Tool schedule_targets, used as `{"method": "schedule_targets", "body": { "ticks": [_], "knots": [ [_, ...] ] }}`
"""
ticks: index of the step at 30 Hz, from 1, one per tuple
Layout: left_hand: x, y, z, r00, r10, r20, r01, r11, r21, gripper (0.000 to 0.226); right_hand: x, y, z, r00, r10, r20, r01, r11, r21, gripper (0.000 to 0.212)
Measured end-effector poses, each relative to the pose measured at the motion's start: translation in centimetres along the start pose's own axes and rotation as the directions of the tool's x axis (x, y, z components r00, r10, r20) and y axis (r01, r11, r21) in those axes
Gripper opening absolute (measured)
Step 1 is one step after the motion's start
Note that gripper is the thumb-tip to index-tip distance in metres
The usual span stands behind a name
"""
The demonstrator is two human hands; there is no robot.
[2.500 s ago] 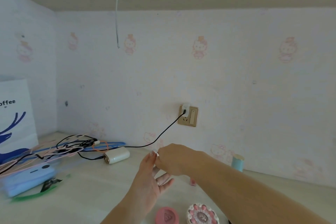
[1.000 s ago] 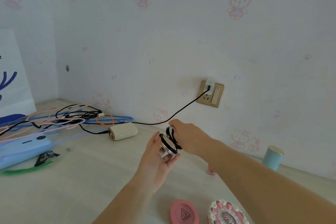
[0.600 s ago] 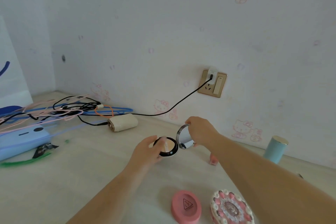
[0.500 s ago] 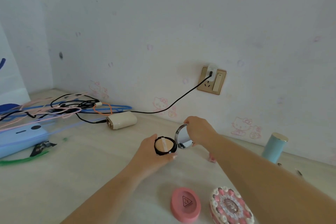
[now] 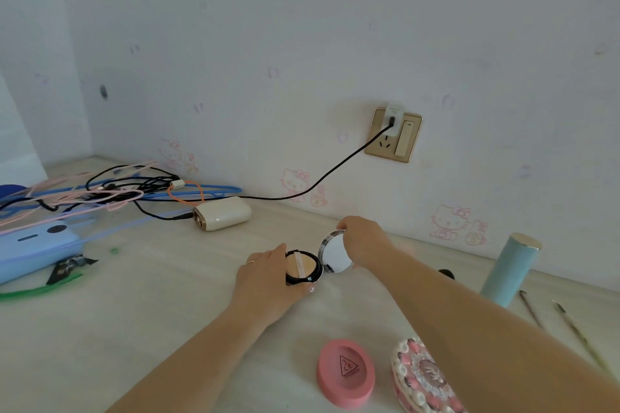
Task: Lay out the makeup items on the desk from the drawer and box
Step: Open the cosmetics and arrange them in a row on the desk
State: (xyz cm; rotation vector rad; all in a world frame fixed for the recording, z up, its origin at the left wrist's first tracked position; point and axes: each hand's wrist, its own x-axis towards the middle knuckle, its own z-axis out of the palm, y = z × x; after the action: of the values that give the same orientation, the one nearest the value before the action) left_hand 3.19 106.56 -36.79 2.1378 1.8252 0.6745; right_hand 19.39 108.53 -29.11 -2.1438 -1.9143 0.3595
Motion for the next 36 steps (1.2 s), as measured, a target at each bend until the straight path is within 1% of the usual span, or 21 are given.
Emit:
{"method": "schedule_targets", "body": {
  "ticks": [5, 7, 9, 11, 13, 15, 17, 18, 20, 21, 22, 24, 25, 28, 30, 31, 32, 33, 35, 36],
  "knots": [
    [0.4, 0.2, 0.0, 1.000, -0.022, -0.001, 0.022, 0.999, 0.036, 0.074, 0.2, 0.1, 0.1, 1.000, 0.006, -0.021, -0.005, 0.997, 0.073, 0.053],
    [0.5, 0.2, 0.0, 1.000, -0.020, 0.001, 0.020, 0.999, 0.035, 0.077, 0.1, 0.3, 0.1, 0.999, -0.008, -0.033, 0.011, 0.994, 0.106, 0.050],
    [0.4, 0.2, -0.1, 0.999, -0.024, 0.021, 0.024, 0.999, 0.031, 0.084, -0.1, 0.3, -0.3, 0.998, -0.055, -0.041, 0.058, 0.996, 0.074, 0.046],
    [0.3, 0.4, -0.6, 0.998, -0.040, 0.046, 0.040, 0.999, -0.015, 0.092, -0.4, 0.4, -1.2, 0.991, -0.112, -0.076, 0.115, 0.993, 0.027, 0.042],
    [0.0, 0.9, -1.3, 0.998, -0.044, 0.041, 0.048, 0.992, -0.118, 0.092, -0.8, 0.8, -2.6, 0.982, -0.145, -0.124, 0.146, 0.989, 0.002, 0.038],
    [-0.4, 1.6, -1.8, 0.999, -0.026, -0.031, 0.018, 0.976, -0.217, 0.083, -1.2, 1.3, -4.3, 0.970, -0.183, -0.160, 0.178, 0.983, -0.042, 0.037],
    [-1.1, 2.9, -1.8, 0.991, 0.040, -0.127, -0.075, 0.956, -0.284, 0.065, -1.9, 2.6, -6.0, 0.958, -0.218, -0.184, 0.201, 0.974, -0.106, 0.037],
    [-1.4, 3.5, -1.8, 0.986, 0.078, -0.144, -0.123, 0.935, -0.331, 0.054, -2.2, 3.1, -6.7, 0.955, -0.230, -0.187, 0.205, 0.968, -0.143, 0.037],
    [-1.8, 5.5, -1.4, 0.984, 0.154, -0.092, -0.179, 0.886, -0.429, 0.035, -2.9, 4.6, -7.8, 0.955, -0.243, -0.168, 0.205, 0.955, -0.217, 0.038],
    [-2.0, 6.5, -1.0, 0.981, 0.188, -0.038, -0.185, 0.874, -0.450, 0.032, -3.3, 5.3, -8.0, 0.958, -0.249, -0.144, 0.209, 0.946, -0.248, 0.039],
    [-2.0, 7.3, -0.6, 0.975, 0.219, 0.031, -0.181, 0.868, -0.462, 0.035, -3.6, 5.8, -8.1, 0.959, -0.257, -0.117, 0.218, 0.936, -0.275, 0.039],
    [-1.8, 8.7, 0.6, 0.950, 0.252, 0.184, -0.131, 0.857, -0.498, 0.053, -4.2, 6.9, -7.9, 0.963, -0.265, -0.051, 0.237, 0.922, -0.307, 0.037],
    [-1.6, 9.4, 1.3, 0.939, 0.252, 0.236, -0.105, 0.860, -0.500, 0.062, -4.4, 7.4, -7.7, 0.966, -0.260, -0.011, 0.244, 0.919, -0.310, 0.038],
    [-0.7, 10.8, 2.8, 0.935, 0.206, 0.287, -0.062, 0.895, -0.441, 0.077, -4.6, 8.2, -6.8, 0.966, -0.245, 0.076, 0.257, 0.916, -0.308, 0.043],
    [0.0, 11.6, 3.4, 0.940, 0.167, 0.299, -0.023, 0.903, -0.430, 0.080, -4.5, 8.4, -6.2, 0.965, -0.249, 0.083, 0.263, 0.916, -0.303, 0.044],
    [0.3, 11.9, 3.6, 0.940, 0.162, 0.300, -0.023, 0.908, -0.418, 0.078, -4.4, 8.5, -5.8, 0.964, -0.253, 0.079, 0.265, 0.916, -0.300, 0.043],
    [0.6, 12.4, 3.8, 0.942, 0.165, 0.293, -0.035, 0.915, -0.402, 0.072, -4.3, 8.7, -5.5, 0.964, -0.256, 0.072, 0.265, 0.919, -0.293, 0.042],
    [0.7, 12.6, 3.8, 0.945, 0.173, 0.277, -0.054, 0.920, -0.389, 0.060, -4.2, 8.8, -5.3, 0.964, -0.261, 0.058, 0.266, 0.922, -0.281, 0.040],
    [0.8, 13.1, 3.9, 0.952, 0.202, 0.231, -0.105, 0.922, -0.372, 0.027, -4.1, 9.2, -5.0, 0.958, -0.285, 0.023, 0.282, 0.928, -0.242, 0.037],
    [0.7, 13.5, 4.0, 0.953, 0.215, 0.214, -0.127, 0.923, -0.363, 0.018, -4.3, 9.7, -4.9, 0.955, -0.296, 0.014, 0.293, 0.934, -0.206, 0.035]
  ]
}}
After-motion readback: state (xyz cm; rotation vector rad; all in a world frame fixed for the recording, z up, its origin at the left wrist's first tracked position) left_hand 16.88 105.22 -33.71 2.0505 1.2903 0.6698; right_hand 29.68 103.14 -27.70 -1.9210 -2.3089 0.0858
